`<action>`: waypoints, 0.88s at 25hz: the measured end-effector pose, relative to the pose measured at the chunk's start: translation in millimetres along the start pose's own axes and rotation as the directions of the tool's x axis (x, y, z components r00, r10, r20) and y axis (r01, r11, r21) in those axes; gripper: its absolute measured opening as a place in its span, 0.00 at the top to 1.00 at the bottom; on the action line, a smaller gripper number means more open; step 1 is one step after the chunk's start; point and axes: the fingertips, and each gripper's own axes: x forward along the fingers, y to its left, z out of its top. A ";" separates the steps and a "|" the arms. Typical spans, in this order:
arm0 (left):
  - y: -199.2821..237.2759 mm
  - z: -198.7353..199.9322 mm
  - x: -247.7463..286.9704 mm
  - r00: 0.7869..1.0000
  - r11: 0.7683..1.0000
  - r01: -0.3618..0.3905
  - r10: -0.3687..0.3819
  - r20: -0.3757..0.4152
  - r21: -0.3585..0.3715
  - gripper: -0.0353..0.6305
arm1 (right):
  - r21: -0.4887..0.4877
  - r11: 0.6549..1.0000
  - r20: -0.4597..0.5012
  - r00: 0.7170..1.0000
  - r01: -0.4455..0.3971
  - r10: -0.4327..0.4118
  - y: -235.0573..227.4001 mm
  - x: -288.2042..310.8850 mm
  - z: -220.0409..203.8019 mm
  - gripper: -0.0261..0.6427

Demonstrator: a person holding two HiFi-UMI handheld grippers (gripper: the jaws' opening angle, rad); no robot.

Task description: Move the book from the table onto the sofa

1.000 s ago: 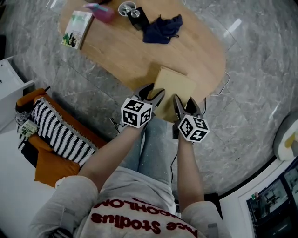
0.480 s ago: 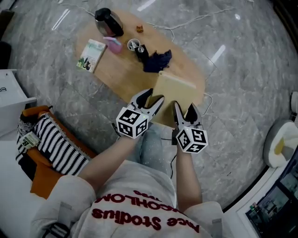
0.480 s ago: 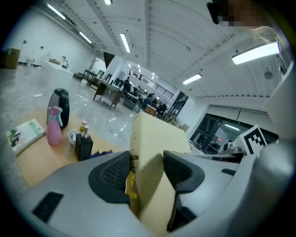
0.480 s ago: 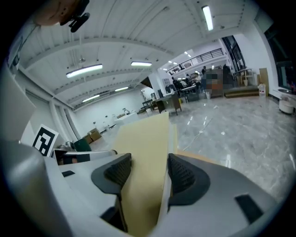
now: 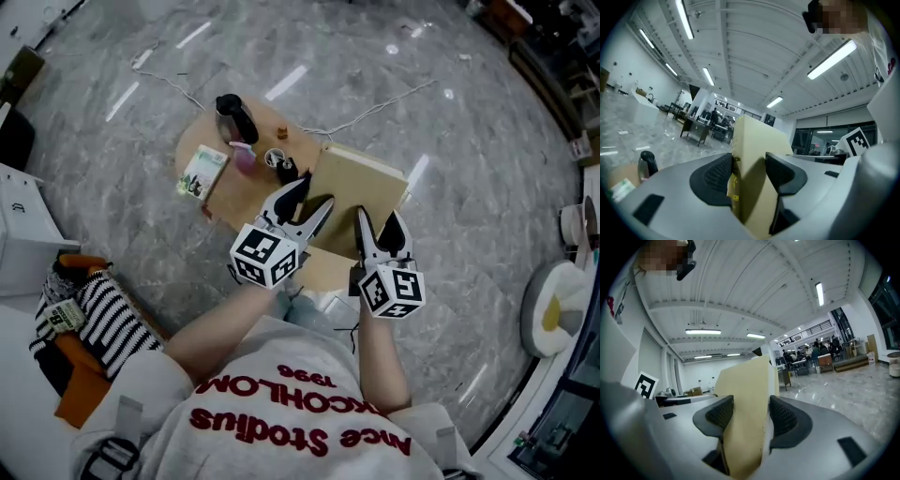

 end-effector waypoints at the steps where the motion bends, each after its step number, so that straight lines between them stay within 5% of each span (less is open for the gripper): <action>1: -5.5 14.3 -3.9 1.000 1.000 0.005 -0.006 0.021 0.015 0.61 | -0.014 1.000 0.024 1.000 -0.006 0.006 6.1 -3.9 13.8 0.56; 13: -57.8 115.2 -38.5 0.980 0.986 0.052 -0.081 0.183 0.158 0.61 | -0.160 0.986 0.213 0.974 -0.040 0.074 50.8 -47.3 114.8 0.56; 22: -61.3 133.1 -58.6 0.972 0.980 0.047 -0.089 0.219 0.193 0.61 | -0.190 0.981 0.254 0.962 -0.048 0.096 72.3 -55.4 127.8 0.56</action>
